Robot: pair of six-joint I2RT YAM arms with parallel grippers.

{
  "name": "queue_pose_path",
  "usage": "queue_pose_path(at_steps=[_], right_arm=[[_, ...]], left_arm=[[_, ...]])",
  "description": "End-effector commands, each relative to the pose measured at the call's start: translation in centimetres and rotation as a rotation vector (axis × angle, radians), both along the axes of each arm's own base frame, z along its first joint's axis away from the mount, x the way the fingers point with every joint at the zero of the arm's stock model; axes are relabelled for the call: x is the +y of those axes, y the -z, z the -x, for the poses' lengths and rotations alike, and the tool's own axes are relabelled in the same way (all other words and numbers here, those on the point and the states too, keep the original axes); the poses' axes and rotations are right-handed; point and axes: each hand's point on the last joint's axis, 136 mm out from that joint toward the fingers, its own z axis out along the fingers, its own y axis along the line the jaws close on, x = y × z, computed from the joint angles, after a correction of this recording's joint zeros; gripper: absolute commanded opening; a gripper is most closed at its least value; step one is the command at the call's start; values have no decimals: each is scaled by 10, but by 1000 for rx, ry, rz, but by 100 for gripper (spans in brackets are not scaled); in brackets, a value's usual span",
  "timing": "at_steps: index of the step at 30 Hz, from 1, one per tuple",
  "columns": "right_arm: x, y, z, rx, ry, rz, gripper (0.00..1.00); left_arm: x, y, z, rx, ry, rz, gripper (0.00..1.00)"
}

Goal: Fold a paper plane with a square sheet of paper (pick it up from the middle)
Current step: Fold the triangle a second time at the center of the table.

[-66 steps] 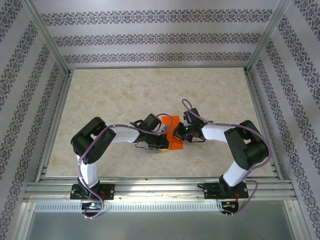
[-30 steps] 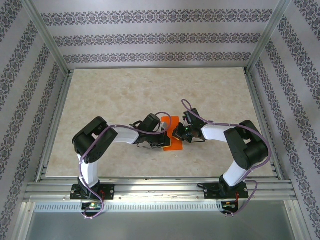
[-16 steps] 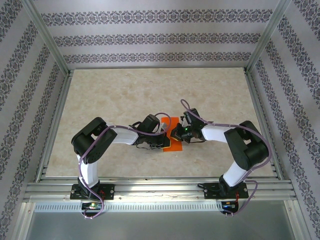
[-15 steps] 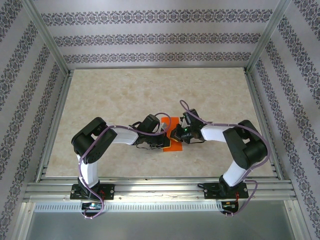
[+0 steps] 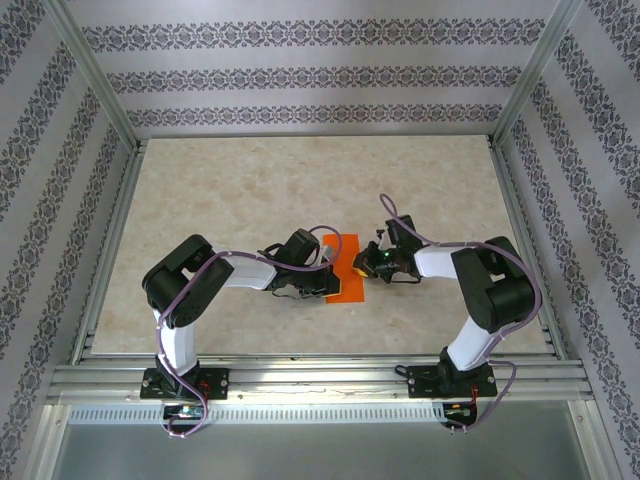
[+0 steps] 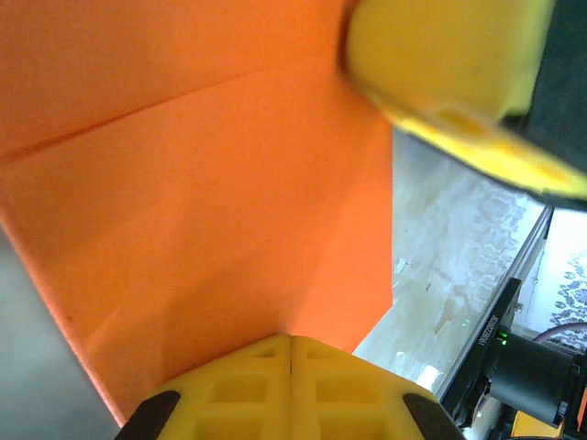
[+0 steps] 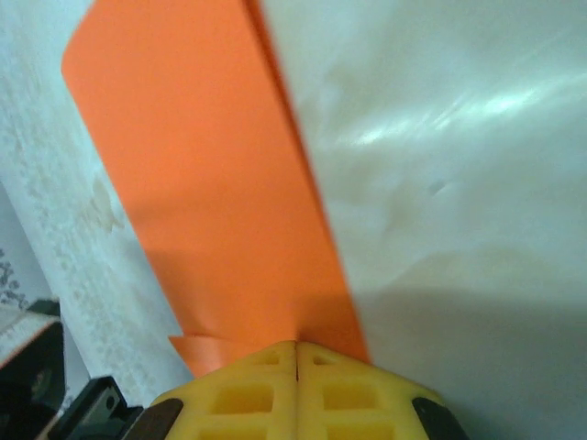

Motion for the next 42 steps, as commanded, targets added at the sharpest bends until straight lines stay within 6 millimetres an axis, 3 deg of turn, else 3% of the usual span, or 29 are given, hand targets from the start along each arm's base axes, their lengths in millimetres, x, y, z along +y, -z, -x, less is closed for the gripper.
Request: queue_pose_path(at_steps=[1,5,9,12,15,20,25,30,35,39,42], right_arm=[[-34,20,-11,13,95,130,0],[-36,7,-17,-20,90,137,0],[-31,-21,-21,-89,73,126,0],[-20,-34,-17,-126,41,105,1],[-2,-36,-8,-114,-9,68,1],[23,-21,7,-62,-87,53,1],[9,9,13,3,-60,143,0],[-5,28,22,57,-55,186,0],[-2,24,22,46,-61,164,0],[-2,24,22,49,-56,166,0],[-1,23,21,47,-53,161,0]], left_arm=[[29,38,23,97,-15,-144,0],[29,38,23,98,-14,-141,0],[29,37,23,96,-13,-138,0],[28,37,23,96,-13,-134,0],[27,36,22,95,-12,-128,0],[25,34,21,92,-13,-122,0],[22,27,20,92,-11,-100,0],[8,-4,9,52,-3,-38,0],[-4,-37,-11,-25,-24,15,0],[-15,-32,-21,-12,-12,6,0],[-17,-14,-26,6,-15,-20,0]])
